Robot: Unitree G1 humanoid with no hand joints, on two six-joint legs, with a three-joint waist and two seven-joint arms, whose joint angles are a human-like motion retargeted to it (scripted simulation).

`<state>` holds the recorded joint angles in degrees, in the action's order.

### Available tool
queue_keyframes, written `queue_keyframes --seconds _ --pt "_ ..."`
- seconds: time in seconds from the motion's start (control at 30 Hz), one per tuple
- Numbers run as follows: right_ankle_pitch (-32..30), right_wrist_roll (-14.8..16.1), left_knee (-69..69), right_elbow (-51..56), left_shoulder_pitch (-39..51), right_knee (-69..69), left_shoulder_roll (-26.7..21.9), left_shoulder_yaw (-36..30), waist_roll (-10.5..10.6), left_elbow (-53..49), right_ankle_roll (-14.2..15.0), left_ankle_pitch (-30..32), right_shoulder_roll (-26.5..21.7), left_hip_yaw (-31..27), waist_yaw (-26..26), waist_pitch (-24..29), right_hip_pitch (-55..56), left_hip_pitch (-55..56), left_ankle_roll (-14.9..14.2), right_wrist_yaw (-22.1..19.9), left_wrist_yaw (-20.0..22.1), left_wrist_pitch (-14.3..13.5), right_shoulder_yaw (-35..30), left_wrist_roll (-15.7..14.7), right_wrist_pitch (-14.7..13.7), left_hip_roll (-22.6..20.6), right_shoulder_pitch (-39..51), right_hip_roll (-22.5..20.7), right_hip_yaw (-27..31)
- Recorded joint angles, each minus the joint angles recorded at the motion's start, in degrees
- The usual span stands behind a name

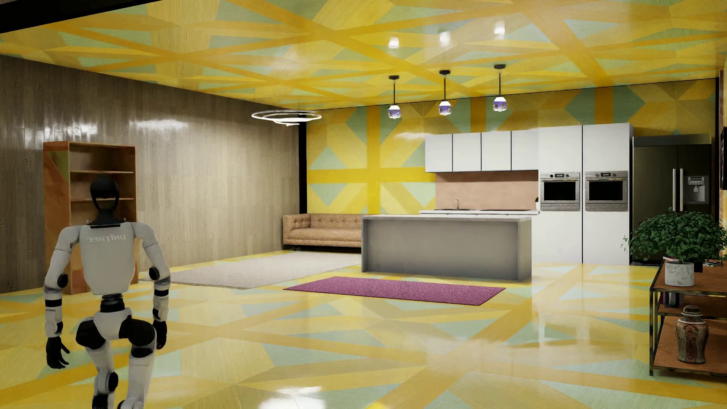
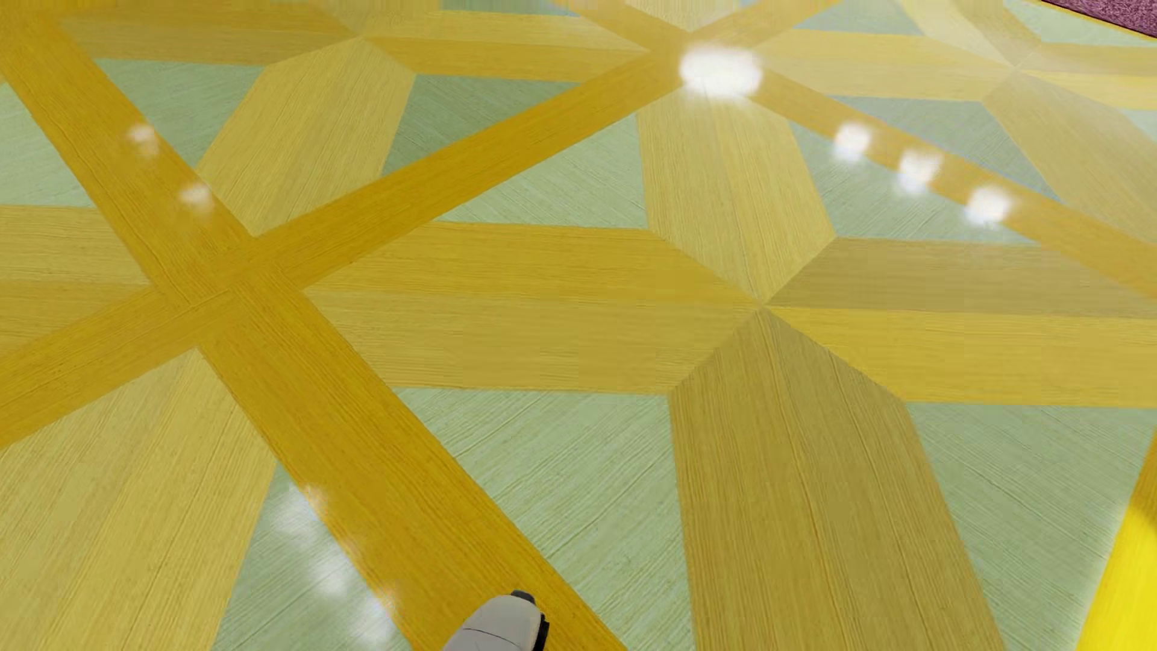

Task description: Walk to the counter

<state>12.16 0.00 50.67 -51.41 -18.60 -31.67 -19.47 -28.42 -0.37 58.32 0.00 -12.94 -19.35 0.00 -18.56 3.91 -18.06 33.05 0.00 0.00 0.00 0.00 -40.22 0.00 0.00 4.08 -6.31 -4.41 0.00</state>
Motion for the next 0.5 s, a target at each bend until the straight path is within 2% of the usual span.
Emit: queue_keyframes --seconds 0.07,0.1,0.13,0.17,0.23,0.3,0.33,0.37,0.4,0.43,0.47,0.5 --pt "-15.78 0.0 0.58 -0.54 0.89 -19.99 0.55 0.39 0.46 -0.18 0.0 -4.29 0.0 0.0 2.15 0.14 9.25 -5.68 0.0 0.0 0.0 0.0 -0.71 0.0 0.0 -1.59 -2.55 1.41 0.0" --pt "-17.89 0.0 -0.72 -0.15 1.57 -31.6 0.86 0.9 0.35 -1.49 0.0 -5.89 -0.01 0.0 4.87 1.52 15.1 -9.88 0.0 0.0 0.0 0.0 -0.34 0.0 0.0 -3.45 -3.57 2.19 0.0" --pt "-17.14 0.0 -2.93 -0.05 2.3 -40.15 0.99 0.56 0.98 -2.66 0.0 -6.84 -0.34 0.0 8.29 2.28 20.88 -14.49 0.0 0.0 0.0 0.0 -0.4 0.0 0.0 -4.15 -4.6 1.74 0.0" --pt "-16.65 0.0 -5.84 -0.57 2.9 -43.39 0.78 0.34 2.01 -4.24 0.0 -7.27 -0.29 0.0 11.43 2.52 26.54 -19.46 0.0 0.0 0.0 0.0 -0.14 0.0 0.0 -3.84 -5.62 0.7 0.0" --pt "-20.68 0.0 -13.01 0.64 4.15 -33.38 0.69 1.03 3.52 -8.04 0.0 -6.74 -0.25 0.0 18.96 3.17 35.78 -29.35 0.0 0.0 0.0 0.0 3.48 0.0 0.0 -3.65 -8.23 -0.68 0.0" --pt "-24.22 0.0 -19.42 1.37 6.05 -12.51 -0.75 1.32 4.38 -11.72 0.0 -6.39 -1.34 0.0 23.66 3.14 41.45 -38.38 0.0 0.0 0.0 0.0 1.97 0.0 0.0 -2.96 -9.81 -1.89 0.0" --pt "-21.29 0.0 -22.13 1.5 7.16 -1.04 -1.47 1.67 4.43 -13.5 0.0 -7.14 -1.33 0.0 25.81 2.92 43.48 -42.56 0.0 0.0 0.0 0.0 2.96 0.0 0.0 -2.9 -10.49 -2.04 0.0" --pt "-9.61 0.0 -22.6 1.78 8.38 3.77 -2.09 1.91 4.3 -14.45 0.0 -8.19 -1.5 0.0 26.77 2.15 44.89 -45.28 0.0 0.0 0.0 0.0 2.32 0.0 0.0 -2.75 -11.14 -1.75 0.0" --pt "-0.85 0.0 -22.58 1.44 9.47 6.19 -2.49 2.35 4.38 -14.9 0.0 -9.05 -1.51 0.0 27.8 1.55 46.25 -47.55 0.0 0.0 0.0 0.0 1.81 0.0 0.0 -2.44 -11.62 -1.57 0.0" --pt "-0.79 0.0 -21.78 0.97 10.08 5.81 -2.48 3.22 4.66 -14.67 0.0 -9.1 -1.56 0.0 29.26 1.47 47.42 -49.25 0.0 0.0 0.0 0.0 1.23 0.0 0.0 -2.08 -11.87 -1.51 0.0" --pt "-12.02 0.0 -21.11 0.91 10.21 3.81 -2.37 4.43 4.92 -14.36 0.0 -8.94 -1.79 0.0 30.74 1.44 49.44 -51.42 0.0 0.0 0.0 0.0 1.06 0.0 0.0 -1.72 -12.27 -1.54 0.0" --pt "-21.49 0.0 -16.74 0.15 9.42 -0.49 -1.43 5.18 6.37 -13.22 0.0 -2.15 -1.62 0.0 30.79 1.04 50.73 -50.54 0.0 0.0 0.0 0.0 0.48 0.0 0.0 -0.23 -12.11 -2.79 0.0"
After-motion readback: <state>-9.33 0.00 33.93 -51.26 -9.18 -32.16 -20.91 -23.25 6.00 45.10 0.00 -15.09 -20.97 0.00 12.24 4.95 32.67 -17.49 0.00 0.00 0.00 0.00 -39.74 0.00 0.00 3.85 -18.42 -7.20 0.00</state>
